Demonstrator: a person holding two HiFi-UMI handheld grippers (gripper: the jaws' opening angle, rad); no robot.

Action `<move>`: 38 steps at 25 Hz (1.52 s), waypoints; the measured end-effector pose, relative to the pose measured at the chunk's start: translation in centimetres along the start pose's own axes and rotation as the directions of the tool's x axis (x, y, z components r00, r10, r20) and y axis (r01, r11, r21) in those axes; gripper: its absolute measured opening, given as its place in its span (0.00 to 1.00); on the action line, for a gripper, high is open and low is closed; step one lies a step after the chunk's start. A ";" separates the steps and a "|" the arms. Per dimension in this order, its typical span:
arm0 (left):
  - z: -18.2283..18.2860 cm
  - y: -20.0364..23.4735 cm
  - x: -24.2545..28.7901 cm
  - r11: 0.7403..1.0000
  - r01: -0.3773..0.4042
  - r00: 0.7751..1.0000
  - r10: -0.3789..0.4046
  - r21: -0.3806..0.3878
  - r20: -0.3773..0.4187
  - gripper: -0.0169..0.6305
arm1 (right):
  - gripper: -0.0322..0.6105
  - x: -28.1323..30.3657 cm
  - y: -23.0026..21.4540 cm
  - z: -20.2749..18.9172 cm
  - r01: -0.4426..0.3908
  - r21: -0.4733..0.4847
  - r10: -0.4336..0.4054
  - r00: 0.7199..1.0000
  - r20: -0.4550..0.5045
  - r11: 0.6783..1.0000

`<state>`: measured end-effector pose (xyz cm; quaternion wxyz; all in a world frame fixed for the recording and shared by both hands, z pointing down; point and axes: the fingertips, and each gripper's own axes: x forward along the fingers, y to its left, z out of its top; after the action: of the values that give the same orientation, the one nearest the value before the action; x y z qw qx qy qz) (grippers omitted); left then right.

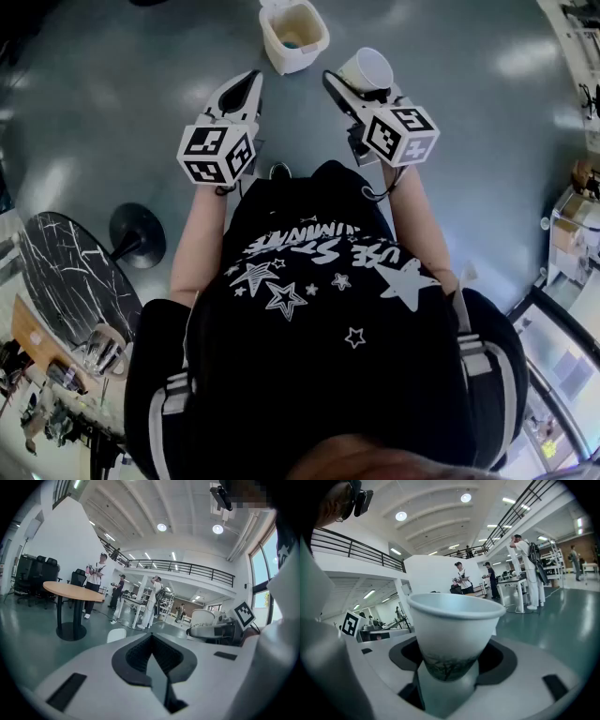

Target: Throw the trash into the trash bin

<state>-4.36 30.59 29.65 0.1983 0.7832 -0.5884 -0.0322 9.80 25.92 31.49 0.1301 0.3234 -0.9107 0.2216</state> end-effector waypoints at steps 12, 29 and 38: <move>0.4 0.8 3.5 1.000 -0.012 1.000 0.012 -0.020 -0.008 0.04 | 0.54 1.2 -3.6 0.6 0.019 0.043 -0.019 1.000 0.004 0.999; 3.4 4.7 13.4 0.991 -0.130 0.991 0.130 0.001 -0.014 0.04 | 0.54 12.1 -12.5 7.4 -0.101 0.047 0.102 0.995 -0.016 0.994; 5.6 4.5 18.6 0.984 -0.175 0.985 0.175 0.018 0.005 0.04 | 0.54 14.5 -17.4 9.7 -0.144 0.050 0.146 0.988 -0.045 0.988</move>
<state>-4.30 10.66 29.51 0.1921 0.7302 -0.6556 -0.0103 9.16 1.39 34.13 0.1283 0.2537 -0.9230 0.2593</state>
